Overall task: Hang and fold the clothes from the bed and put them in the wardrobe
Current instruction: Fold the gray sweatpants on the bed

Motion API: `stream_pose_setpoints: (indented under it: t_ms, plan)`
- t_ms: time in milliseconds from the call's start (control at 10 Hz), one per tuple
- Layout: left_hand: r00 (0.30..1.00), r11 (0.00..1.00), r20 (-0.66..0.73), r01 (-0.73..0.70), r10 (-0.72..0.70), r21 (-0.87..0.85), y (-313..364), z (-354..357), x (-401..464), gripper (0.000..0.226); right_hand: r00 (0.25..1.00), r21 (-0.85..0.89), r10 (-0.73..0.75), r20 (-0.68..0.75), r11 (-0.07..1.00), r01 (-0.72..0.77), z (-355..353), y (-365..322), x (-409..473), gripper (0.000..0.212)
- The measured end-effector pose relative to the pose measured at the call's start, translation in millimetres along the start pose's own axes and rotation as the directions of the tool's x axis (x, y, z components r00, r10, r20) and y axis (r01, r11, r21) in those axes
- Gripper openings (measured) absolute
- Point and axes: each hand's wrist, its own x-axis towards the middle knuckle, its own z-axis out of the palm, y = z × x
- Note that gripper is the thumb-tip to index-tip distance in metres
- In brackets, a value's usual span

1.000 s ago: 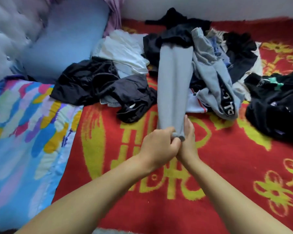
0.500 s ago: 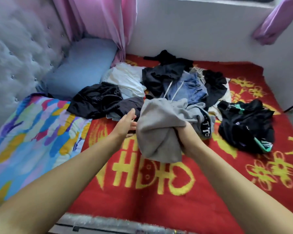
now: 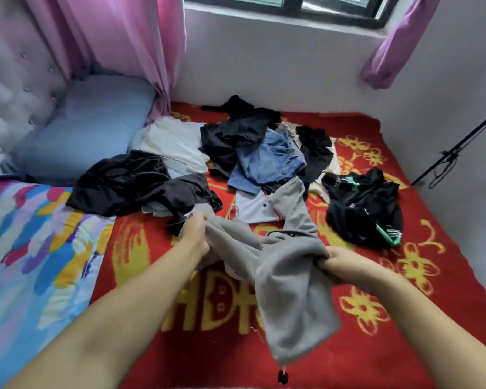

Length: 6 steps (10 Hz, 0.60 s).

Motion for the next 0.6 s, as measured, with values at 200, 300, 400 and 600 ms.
stream_pose_setpoints:
  t_ms: [200, 300, 400, 600]
  plan:
    - [0.254, 0.682, 0.797, -0.688, 0.547, -0.248, 30.2, -80.0, -77.4, 0.03, 0.999, 0.482, -0.039, -0.038, 0.874, 0.053, 2.3, -34.0, 12.2, 0.034]
    - [-0.285, -0.01, 0.88, -0.953, 0.379, -0.304, 4.8, -114.2, -83.8, 0.019, 0.988, 0.748, -0.111, 0.108, 0.663, -0.007, 25.3, -84.2, 19.3, 0.038]
    - [-0.492, -0.335, 0.849, -0.846, 0.191, -0.415, -30.8, -130.4, -83.9, 0.012, 0.987, 0.664, -0.025, 0.158, 0.742, -0.088, 74.5, -103.6, 40.2, 0.026]
    - [0.182, 0.615, 0.954, -0.789, 0.237, -0.002, -9.5, -123.8, -42.9, 0.024, 0.982, 0.215, -0.053, -0.18, 0.972, 0.092, 116.7, -89.7, 49.9, 0.009]
